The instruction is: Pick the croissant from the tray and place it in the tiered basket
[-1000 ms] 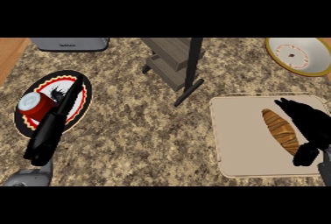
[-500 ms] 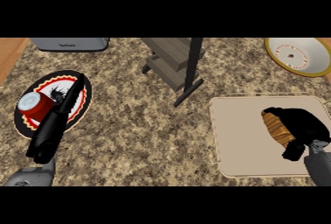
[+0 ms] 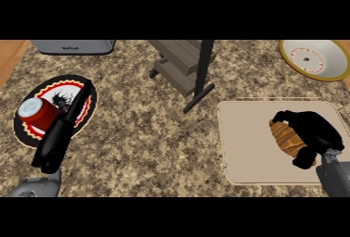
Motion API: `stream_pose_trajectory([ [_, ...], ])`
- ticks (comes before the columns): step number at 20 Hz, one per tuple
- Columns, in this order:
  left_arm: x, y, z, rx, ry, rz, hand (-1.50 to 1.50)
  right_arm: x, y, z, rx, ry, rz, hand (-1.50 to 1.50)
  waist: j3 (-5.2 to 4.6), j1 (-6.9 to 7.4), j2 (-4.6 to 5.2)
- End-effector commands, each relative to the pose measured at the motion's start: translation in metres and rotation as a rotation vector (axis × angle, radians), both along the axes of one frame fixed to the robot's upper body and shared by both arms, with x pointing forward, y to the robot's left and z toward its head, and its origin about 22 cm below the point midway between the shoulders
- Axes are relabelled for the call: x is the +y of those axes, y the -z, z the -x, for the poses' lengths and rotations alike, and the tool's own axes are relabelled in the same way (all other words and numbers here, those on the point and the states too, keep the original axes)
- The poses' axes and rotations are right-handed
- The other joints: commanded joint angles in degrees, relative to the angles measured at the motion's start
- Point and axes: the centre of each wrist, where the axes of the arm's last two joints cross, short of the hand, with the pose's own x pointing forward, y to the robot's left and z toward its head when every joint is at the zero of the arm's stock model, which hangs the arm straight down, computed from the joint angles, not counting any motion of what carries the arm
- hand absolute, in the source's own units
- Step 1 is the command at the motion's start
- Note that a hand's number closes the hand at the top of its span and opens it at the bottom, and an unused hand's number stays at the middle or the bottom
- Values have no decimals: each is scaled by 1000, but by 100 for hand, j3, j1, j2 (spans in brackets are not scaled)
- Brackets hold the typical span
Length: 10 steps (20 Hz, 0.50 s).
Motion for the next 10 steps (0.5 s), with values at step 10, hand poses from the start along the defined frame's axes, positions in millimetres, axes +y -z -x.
stream_pose_trajectory([
  [10,24,8,16,38,-102,-19,0,-40,-77,28,-210,697,49,150,-23,-612,-203],
])
